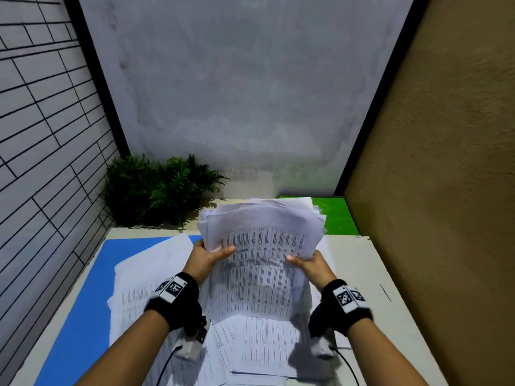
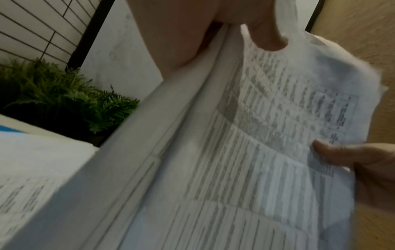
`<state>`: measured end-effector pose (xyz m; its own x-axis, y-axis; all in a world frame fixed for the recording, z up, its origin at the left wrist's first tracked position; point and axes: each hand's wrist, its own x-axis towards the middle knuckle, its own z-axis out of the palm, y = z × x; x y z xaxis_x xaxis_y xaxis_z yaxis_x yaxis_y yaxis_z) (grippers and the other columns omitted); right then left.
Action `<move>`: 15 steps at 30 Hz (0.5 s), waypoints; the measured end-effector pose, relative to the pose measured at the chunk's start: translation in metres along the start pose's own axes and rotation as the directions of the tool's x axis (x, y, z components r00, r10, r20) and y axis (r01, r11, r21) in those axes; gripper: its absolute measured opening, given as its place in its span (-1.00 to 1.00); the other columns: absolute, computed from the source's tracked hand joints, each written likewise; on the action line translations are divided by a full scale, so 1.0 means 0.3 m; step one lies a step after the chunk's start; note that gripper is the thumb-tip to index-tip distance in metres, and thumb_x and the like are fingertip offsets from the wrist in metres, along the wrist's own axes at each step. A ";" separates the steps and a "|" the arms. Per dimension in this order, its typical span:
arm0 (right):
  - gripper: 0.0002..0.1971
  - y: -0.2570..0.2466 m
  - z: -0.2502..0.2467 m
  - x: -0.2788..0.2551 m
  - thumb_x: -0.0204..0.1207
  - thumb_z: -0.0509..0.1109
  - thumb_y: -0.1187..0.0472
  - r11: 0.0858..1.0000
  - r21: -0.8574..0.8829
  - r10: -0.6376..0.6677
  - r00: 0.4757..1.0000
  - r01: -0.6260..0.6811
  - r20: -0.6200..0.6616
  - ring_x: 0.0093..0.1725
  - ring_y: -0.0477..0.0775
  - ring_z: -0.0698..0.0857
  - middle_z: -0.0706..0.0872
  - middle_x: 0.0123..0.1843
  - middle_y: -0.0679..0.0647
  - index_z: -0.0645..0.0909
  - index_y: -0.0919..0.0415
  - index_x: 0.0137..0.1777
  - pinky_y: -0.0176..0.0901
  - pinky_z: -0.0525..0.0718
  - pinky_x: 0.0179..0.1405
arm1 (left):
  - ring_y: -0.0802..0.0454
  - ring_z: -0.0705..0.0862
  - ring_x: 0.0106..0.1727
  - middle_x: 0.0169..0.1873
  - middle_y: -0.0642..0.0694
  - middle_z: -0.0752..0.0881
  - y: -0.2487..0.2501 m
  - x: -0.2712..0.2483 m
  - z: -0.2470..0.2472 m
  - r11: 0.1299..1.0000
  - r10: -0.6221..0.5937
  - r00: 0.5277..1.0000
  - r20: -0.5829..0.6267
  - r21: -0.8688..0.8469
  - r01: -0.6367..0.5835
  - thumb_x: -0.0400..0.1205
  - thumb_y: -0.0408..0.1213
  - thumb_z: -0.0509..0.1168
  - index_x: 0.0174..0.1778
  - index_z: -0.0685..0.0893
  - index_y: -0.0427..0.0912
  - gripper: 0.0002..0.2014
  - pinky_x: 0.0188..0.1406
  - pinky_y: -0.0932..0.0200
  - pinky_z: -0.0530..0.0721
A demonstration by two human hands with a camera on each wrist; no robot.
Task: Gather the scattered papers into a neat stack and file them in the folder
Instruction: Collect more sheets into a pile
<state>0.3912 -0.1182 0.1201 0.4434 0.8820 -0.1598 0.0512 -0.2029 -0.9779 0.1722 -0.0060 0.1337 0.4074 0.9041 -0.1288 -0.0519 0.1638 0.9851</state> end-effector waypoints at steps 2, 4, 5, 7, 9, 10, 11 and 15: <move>-0.82 -0.007 0.039 -0.006 0.42 0.40 0.44 0.996 0.075 -0.033 0.993 0.042 -0.110 -0.41 -0.41 0.69 0.80 -0.36 -0.14 0.64 0.44 0.02 -0.23 0.65 -0.13 | -0.21 0.72 -0.01 -0.11 -0.26 0.75 0.000 -0.009 0.008 0.999 0.034 0.997 -0.069 -0.006 -0.034 0.32 -0.36 0.54 -0.03 0.65 -0.26 -0.67 0.24 -0.19 0.63; -0.86 -0.053 0.054 -0.017 0.34 0.52 0.27 0.981 0.137 -0.110 0.976 0.137 -0.185 -0.43 -0.39 0.67 0.75 -0.41 -0.13 0.63 0.28 -0.17 -0.25 0.63 -0.15 | -0.04 0.76 -0.18 -0.31 -0.05 0.81 0.038 -0.011 0.007 0.996 0.083 0.991 -0.107 -0.014 -0.085 0.41 -0.51 0.44 -0.19 0.67 -0.19 -0.83 0.16 -0.04 0.68; -0.79 -0.076 0.050 -0.020 0.27 0.57 0.21 0.967 0.173 -0.153 0.970 0.186 -0.191 -0.39 -0.36 0.70 0.77 -0.43 -0.14 0.62 0.23 -0.19 -0.31 0.66 -0.18 | 0.11 0.78 -0.28 -0.41 0.08 0.82 0.067 -0.012 0.003 0.991 0.127 0.987 -0.097 -0.026 -0.130 0.38 -0.52 0.47 -0.25 0.68 -0.15 -0.81 0.02 0.10 0.74; -0.80 -0.116 0.042 -0.027 0.35 0.50 0.31 0.944 0.222 -0.220 0.967 0.244 -0.129 -0.25 -0.32 0.75 0.81 -0.34 -0.21 0.61 0.22 -0.04 -0.47 0.66 -0.19 | 0.29 0.76 -0.37 -0.49 0.18 0.81 0.114 -0.013 -0.015 0.978 0.199 0.979 -0.044 -0.060 -0.201 0.19 -0.38 0.57 -0.27 0.67 -0.12 -0.72 -0.25 0.32 0.76; -0.70 -0.129 0.038 -0.033 0.32 0.50 0.33 0.943 0.206 -0.248 0.965 0.261 -0.087 -0.18 -0.30 0.76 0.82 -0.26 -0.21 0.59 0.23 0.06 -0.48 0.66 -0.17 | 0.28 0.77 -0.34 -0.44 0.18 0.82 0.132 -0.020 -0.033 0.977 0.205 0.979 0.008 -0.059 -0.204 -0.08 -0.11 0.62 -0.20 0.66 -0.11 -0.46 -0.32 0.37 0.74; -0.68 -0.129 0.036 -0.033 0.30 0.51 0.32 0.945 0.188 -0.254 0.963 0.267 -0.095 -0.19 -0.32 0.76 0.83 -0.27 -0.22 0.59 0.21 0.06 -0.48 0.66 -0.17 | 0.25 0.77 -0.29 -0.40 0.15 0.83 0.124 -0.021 -0.041 0.980 0.197 0.980 0.029 -0.039 -0.196 -0.18 -0.01 0.64 -0.14 0.66 -0.11 -0.32 -0.26 0.34 0.74; -0.70 -0.132 0.034 -0.033 0.33 0.48 0.36 0.942 0.184 -0.262 0.957 0.282 -0.124 -0.21 -0.34 0.74 0.82 -0.28 -0.26 0.57 0.18 0.05 -0.49 0.65 -0.19 | 0.20 0.77 -0.24 -0.34 0.10 0.83 0.111 -0.020 -0.046 0.984 0.178 0.983 0.041 -0.010 -0.178 -0.23 0.08 0.64 -0.09 0.66 -0.12 -0.22 -0.18 0.28 0.75; -0.76 -0.199 0.005 -0.029 0.45 0.37 0.36 0.892 0.173 -0.370 0.895 0.417 -0.248 -0.20 -0.38 0.65 0.73 -0.13 -0.16 0.56 0.02 0.02 -0.50 0.62 -0.15 | 0.01 0.72 -0.15 -0.27 0.01 0.78 0.076 -0.020 -0.052 0.995 0.087 0.995 0.039 0.046 -0.089 -0.32 0.22 0.60 -0.17 0.66 -0.03 -0.19 -0.18 0.23 0.69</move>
<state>0.3829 -0.1132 0.1796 0.5996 0.7594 0.2526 0.0761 0.2601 -0.9626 0.1544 -0.0016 0.1551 0.4363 0.8990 -0.0383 -0.0458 0.0647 0.9969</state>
